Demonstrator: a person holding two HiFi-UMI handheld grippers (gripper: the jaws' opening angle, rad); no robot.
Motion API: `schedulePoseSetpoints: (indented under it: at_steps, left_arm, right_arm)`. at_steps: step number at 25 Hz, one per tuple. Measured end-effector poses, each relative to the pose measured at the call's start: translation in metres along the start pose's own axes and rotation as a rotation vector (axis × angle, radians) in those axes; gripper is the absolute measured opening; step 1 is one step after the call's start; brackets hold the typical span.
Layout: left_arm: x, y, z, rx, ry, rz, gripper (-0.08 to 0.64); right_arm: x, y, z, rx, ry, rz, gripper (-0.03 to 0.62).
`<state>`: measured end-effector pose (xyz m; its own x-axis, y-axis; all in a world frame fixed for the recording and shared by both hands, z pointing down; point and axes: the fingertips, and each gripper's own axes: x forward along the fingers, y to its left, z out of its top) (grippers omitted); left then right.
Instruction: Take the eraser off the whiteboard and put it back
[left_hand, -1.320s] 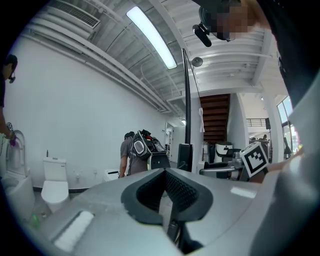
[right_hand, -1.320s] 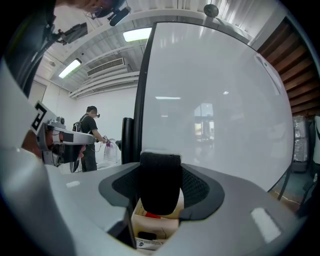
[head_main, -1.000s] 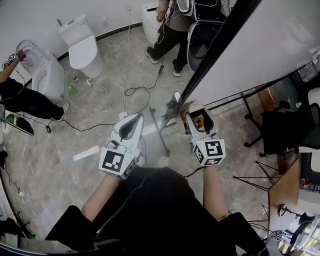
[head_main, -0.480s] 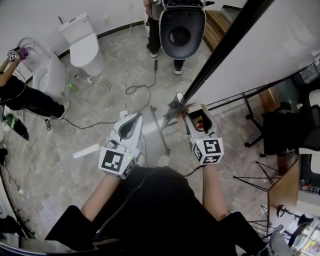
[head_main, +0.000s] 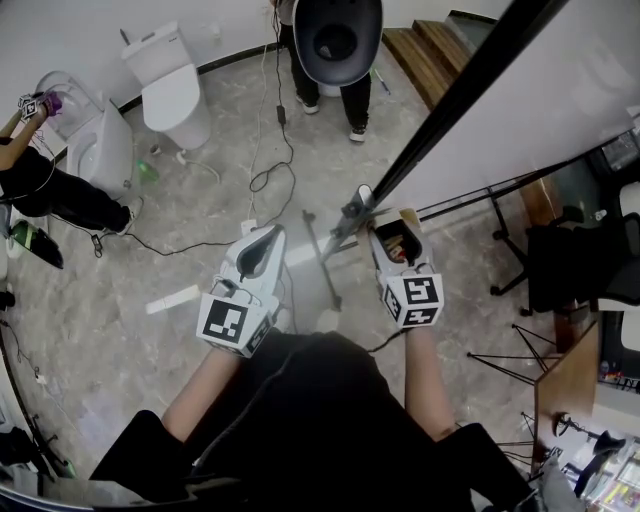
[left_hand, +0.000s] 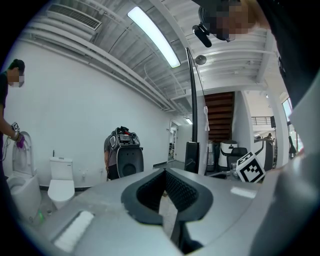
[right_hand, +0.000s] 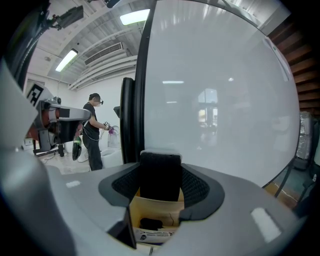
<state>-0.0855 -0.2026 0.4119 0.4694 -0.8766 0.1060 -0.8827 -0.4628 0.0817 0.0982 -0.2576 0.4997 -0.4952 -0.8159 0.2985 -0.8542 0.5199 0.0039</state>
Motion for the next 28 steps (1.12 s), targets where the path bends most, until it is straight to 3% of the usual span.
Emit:
schedulePoseSetpoints:
  at_steps: [11, 19, 28]
  left_arm:
    - [-0.002, 0.002, 0.006, -0.013, -0.038, -0.003, 0.005]
    - [-0.003, 0.004, 0.007, -0.006, -0.014, 0.006, 0.005]
    - [0.003, -0.007, 0.009, 0.003, -0.045, -0.083, 0.005]
  right_arm:
    - [0.003, 0.001, -0.001, 0.0, 0.01, -0.002, 0.25]
    - [-0.002, 0.002, -0.003, 0.002, 0.011, -0.012, 0.275]
    - [-0.022, 0.003, 0.009, 0.012, -0.037, -0.055, 0.275]
